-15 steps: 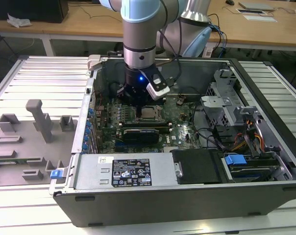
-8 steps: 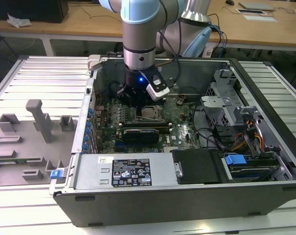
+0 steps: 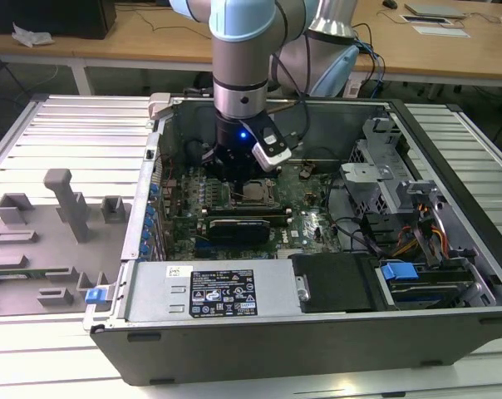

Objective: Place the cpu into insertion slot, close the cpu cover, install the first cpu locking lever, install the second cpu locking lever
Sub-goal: 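Close the cpu cover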

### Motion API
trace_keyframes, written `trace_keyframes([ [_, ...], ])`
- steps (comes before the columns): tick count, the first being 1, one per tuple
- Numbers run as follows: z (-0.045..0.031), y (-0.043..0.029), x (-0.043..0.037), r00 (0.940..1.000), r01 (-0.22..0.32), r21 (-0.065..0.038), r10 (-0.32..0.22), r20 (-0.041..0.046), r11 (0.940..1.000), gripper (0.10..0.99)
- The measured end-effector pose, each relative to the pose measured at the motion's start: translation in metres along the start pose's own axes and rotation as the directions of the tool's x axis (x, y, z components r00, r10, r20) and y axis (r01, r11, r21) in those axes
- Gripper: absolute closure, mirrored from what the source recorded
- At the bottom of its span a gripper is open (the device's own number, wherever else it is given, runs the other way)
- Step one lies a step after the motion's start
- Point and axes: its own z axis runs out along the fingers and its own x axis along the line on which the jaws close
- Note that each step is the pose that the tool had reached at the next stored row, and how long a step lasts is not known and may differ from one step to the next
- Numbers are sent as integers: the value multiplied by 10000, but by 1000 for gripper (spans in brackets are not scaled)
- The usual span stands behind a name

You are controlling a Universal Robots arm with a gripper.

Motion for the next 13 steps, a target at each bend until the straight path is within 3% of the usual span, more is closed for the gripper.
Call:
trace_keyframes([
  [7,-99,-2,-3,10000,1,-1,-1,1,10000,980],
  [10,-100,-2,-15,10000,3,-2,-3,1,10000,980],
  [11,-100,-4,-31,10000,2,-1,-2,1,10000,980],
  [13,-97,-14,-139,10000,0,-3,0,-14,10000,980],
])
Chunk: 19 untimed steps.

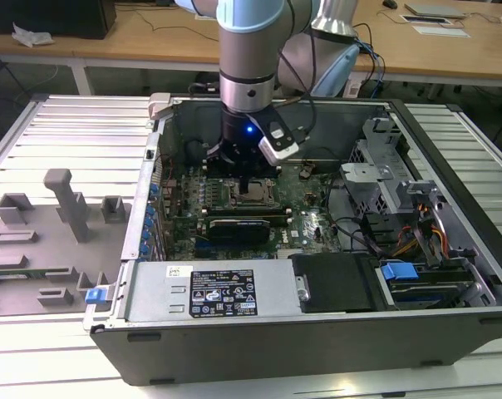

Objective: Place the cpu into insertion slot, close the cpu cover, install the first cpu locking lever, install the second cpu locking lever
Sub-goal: 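Close the cpu cover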

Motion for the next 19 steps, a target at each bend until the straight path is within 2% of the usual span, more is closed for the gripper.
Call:
trace_keyframes([
  [2,2,-9,-94,10000,1,0,-1,-16,10000,980],
  [3,3,-11,-110,10000,2,0,-2,-19,10000,980],
  [5,-10,-8,-117,10000,2,3,-2,-21,10000,980],
  [11,-210,-8,-122,10000,1,2,-1,-20,10000,980],
  [19,-220,-8,-122,10000,1,2,-1,-20,10000,980],
])
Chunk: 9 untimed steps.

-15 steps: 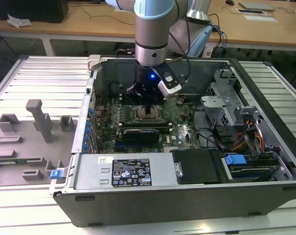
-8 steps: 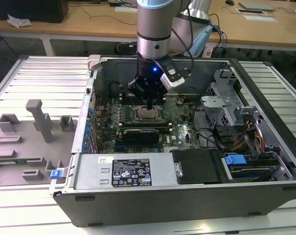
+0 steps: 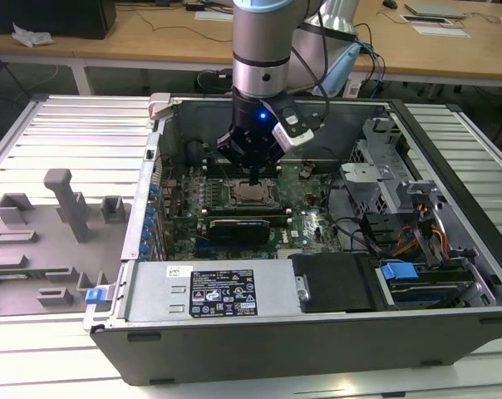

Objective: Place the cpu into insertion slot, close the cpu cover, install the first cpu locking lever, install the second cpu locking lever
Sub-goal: 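Close the cpu cover, then install the first cpu locking lever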

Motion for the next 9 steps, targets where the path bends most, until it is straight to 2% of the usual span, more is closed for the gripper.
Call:
trace_keyframes([
  [9,-6,0,0,10000,0,0,0,0,10000,980],
])
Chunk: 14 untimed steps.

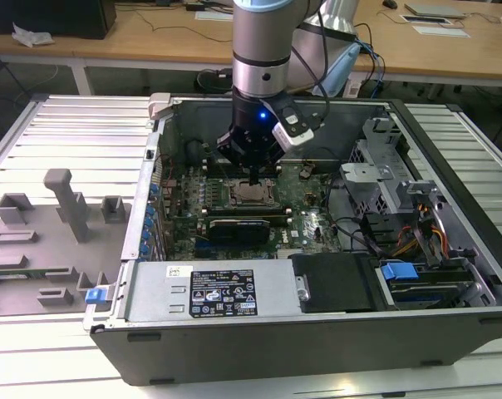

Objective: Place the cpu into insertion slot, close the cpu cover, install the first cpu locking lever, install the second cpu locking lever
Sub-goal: 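Install the first cpu locking lever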

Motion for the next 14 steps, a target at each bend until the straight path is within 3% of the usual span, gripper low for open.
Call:
trace_keyframes([
  [2,-1,0,4,10000,0,0,0,0,10000,980],
  [5,-3,8,94,10000,0,-1,0,0,10000,980],
  [9,-10,33,364,10000,1,-1,-1,12,10000,980],
  [14,-14,47,523,10000,-1,0,1,36,10000,980],
])
